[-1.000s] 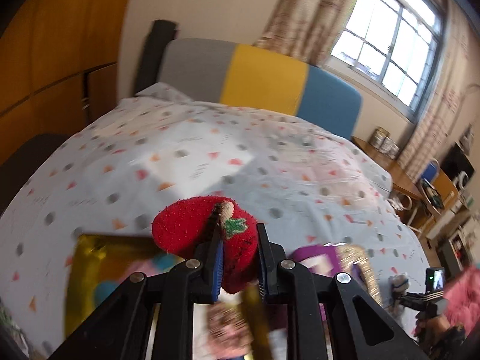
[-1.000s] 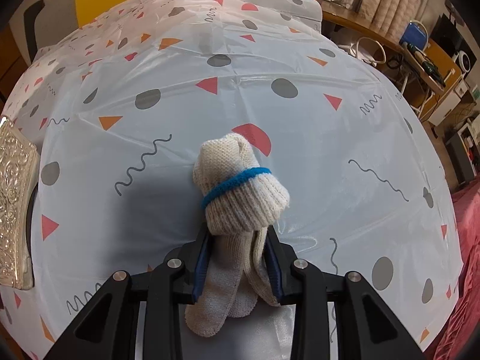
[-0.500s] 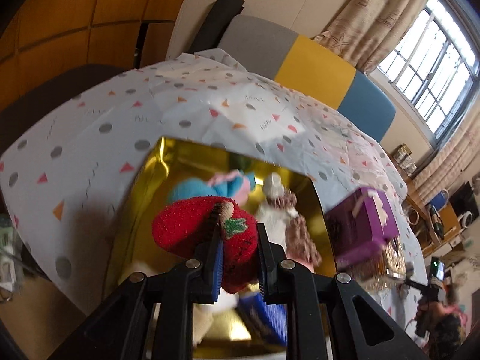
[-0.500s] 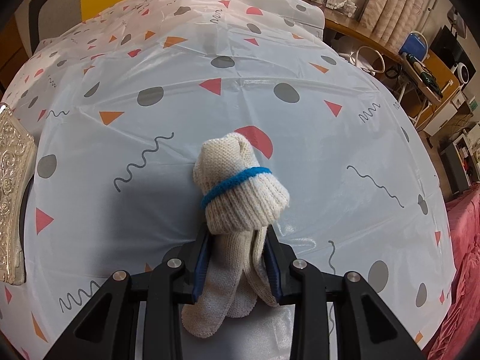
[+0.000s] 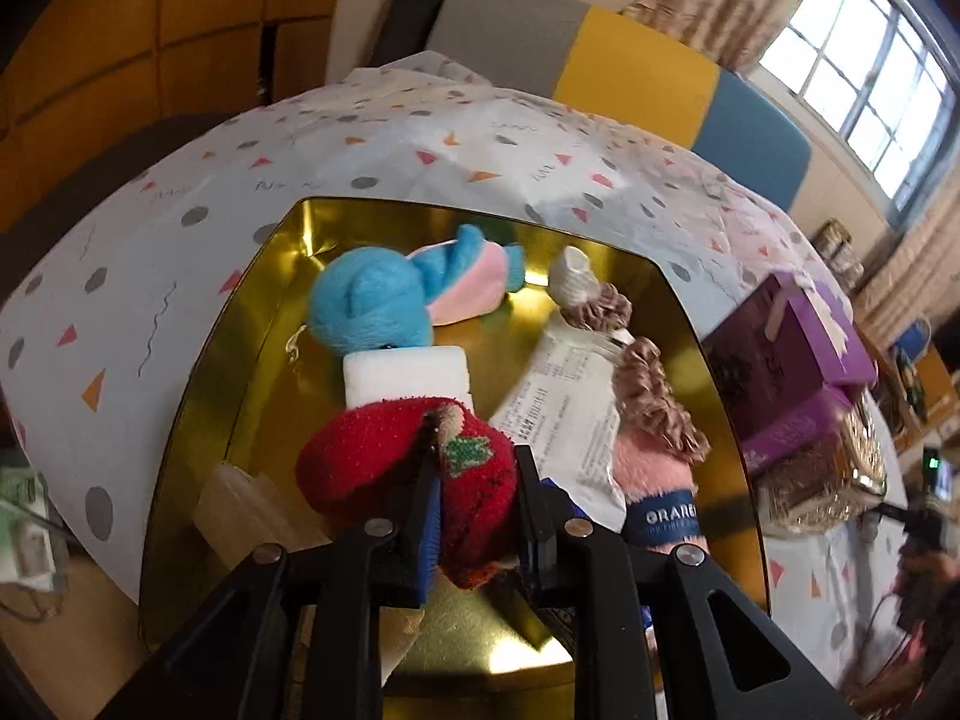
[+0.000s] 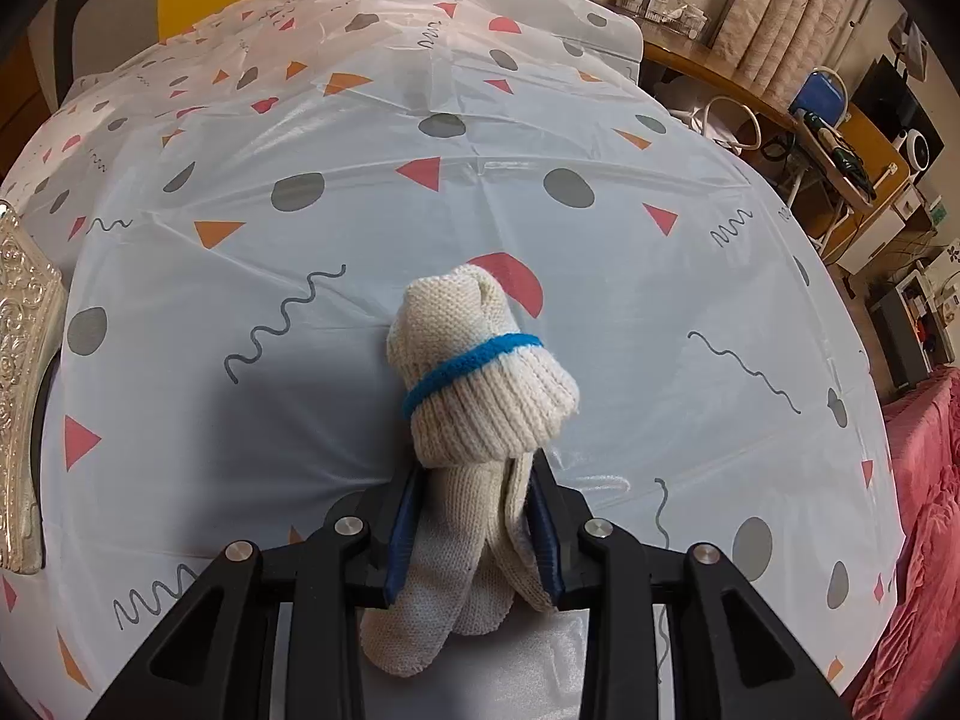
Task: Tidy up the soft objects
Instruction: 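Carry the red plush ornament into the gold tin and open the left gripper, then hold the white gloves with the right gripper above the bed, then carry the white gloves into the gold tin and open the right gripper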
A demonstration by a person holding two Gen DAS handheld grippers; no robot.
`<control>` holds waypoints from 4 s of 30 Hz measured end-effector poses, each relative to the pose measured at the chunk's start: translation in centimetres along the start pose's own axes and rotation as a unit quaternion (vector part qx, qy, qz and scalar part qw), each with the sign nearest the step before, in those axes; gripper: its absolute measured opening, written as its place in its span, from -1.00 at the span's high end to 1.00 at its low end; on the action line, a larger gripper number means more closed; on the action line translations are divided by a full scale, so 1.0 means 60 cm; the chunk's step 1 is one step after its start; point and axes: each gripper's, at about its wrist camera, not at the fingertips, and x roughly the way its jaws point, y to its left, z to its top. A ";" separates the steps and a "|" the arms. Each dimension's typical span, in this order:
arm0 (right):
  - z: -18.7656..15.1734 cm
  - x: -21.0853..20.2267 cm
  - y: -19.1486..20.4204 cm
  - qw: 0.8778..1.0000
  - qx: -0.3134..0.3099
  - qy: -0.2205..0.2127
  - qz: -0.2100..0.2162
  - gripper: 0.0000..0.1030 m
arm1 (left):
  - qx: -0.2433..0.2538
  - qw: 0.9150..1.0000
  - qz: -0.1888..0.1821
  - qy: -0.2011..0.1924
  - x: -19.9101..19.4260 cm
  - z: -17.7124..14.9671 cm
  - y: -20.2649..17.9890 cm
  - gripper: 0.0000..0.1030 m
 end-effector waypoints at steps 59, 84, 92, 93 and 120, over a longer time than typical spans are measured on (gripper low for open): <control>0.014 -0.003 0.021 1.000 0.012 0.011 -0.025 0.48 | 0.123 0.991 0.013 -0.051 -0.082 -0.042 -0.128 -0.37; 0.079 -0.042 0.194 0.998 -0.034 -0.002 0.060 0.48 | 0.134 0.990 -0.010 -0.047 -0.094 -0.054 -0.125 -0.37; 0.130 -0.110 0.227 0.994 -0.037 -0.065 0.080 0.49 | 0.131 0.990 -0.018 -0.043 -0.091 -0.057 -0.121 -0.37; 0.135 -0.121 0.232 0.993 -0.040 -0.074 0.084 0.49 | 0.130 0.990 -0.019 -0.042 -0.090 -0.057 -0.121 -0.37; -0.007 -0.300 0.705 0.893 -0.302 -0.076 0.326 0.48 | 0.018 0.995 0.050 -0.086 -0.127 -0.018 0.020 -0.41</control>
